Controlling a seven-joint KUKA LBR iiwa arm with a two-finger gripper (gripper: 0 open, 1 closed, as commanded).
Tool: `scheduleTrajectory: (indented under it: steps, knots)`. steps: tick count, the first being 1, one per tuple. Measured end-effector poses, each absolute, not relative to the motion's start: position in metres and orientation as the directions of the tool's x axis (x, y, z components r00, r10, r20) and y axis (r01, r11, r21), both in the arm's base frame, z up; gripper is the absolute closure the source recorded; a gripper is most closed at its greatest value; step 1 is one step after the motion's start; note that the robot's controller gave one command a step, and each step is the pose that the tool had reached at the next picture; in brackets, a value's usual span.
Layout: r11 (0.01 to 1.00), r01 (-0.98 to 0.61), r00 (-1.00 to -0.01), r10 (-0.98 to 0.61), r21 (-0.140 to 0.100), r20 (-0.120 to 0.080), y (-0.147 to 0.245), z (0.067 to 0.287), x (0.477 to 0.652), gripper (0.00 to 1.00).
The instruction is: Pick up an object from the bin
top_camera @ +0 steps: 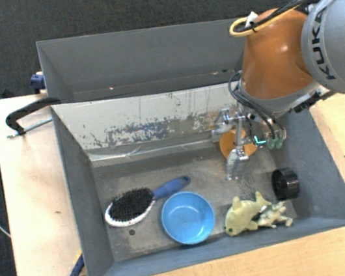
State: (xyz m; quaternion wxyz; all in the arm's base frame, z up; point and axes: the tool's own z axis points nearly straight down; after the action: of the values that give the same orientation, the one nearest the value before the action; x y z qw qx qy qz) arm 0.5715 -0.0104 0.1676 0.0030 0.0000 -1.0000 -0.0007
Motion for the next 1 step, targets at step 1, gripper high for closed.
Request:
scheduleTrajectory:
  steps: [1]
  knots:
    - [0.978, -0.207, -0.978, -0.207, 0.005, -0.006, -0.0793, 0.0717, 0.5766, 0.00]
